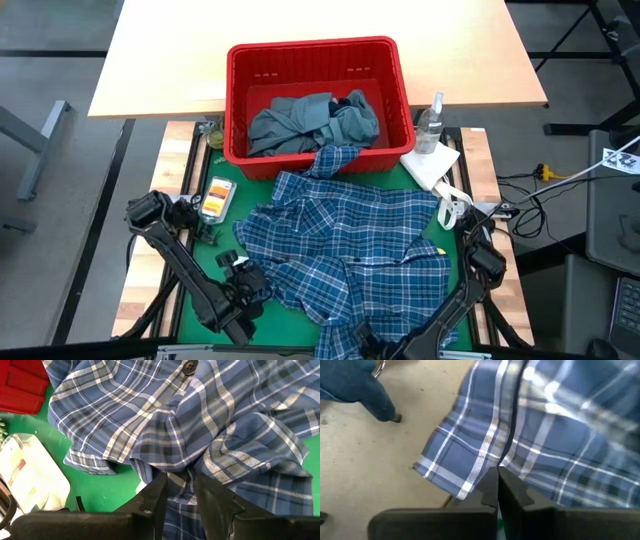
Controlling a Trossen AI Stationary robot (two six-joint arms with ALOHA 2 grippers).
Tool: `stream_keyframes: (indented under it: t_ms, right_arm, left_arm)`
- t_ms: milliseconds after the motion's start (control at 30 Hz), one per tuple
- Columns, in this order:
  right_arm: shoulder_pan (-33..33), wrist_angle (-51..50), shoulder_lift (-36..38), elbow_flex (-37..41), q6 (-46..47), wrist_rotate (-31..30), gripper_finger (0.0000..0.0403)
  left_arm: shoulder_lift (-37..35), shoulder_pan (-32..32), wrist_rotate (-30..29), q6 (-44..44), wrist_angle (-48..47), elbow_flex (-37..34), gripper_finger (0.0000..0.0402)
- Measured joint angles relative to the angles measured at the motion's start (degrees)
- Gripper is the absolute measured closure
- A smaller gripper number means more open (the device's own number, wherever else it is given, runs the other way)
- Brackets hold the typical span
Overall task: Fold Laundry from Bin
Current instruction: Fold the blue shirt
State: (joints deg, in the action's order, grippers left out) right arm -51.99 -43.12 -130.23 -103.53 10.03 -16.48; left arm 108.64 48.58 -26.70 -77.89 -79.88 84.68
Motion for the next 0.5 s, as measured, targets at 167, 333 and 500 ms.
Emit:
stream_keyframes:
  t_ms: [167,333,500]
  right_arm:
    - [-0.02,-4.24,0.11,-2.75,-0.01,-1.97,0.0399]
    - [0.0,-7.31,0.13,-4.75,0.21,-3.86,0.0401]
    - [0.67,-14.42,0.22,-8.22,0.99,-7.29,0.0401]
  left_arm:
    - [0.0,0.7,-0.01,-0.01,0.0,0.0,0.0305]
    - [0.0,1.54,-0.02,-0.04,0.0,0.0,0.0305]
    - [0.0,2.38,-0.02,-0.07,0.0,0.0,0.0305]
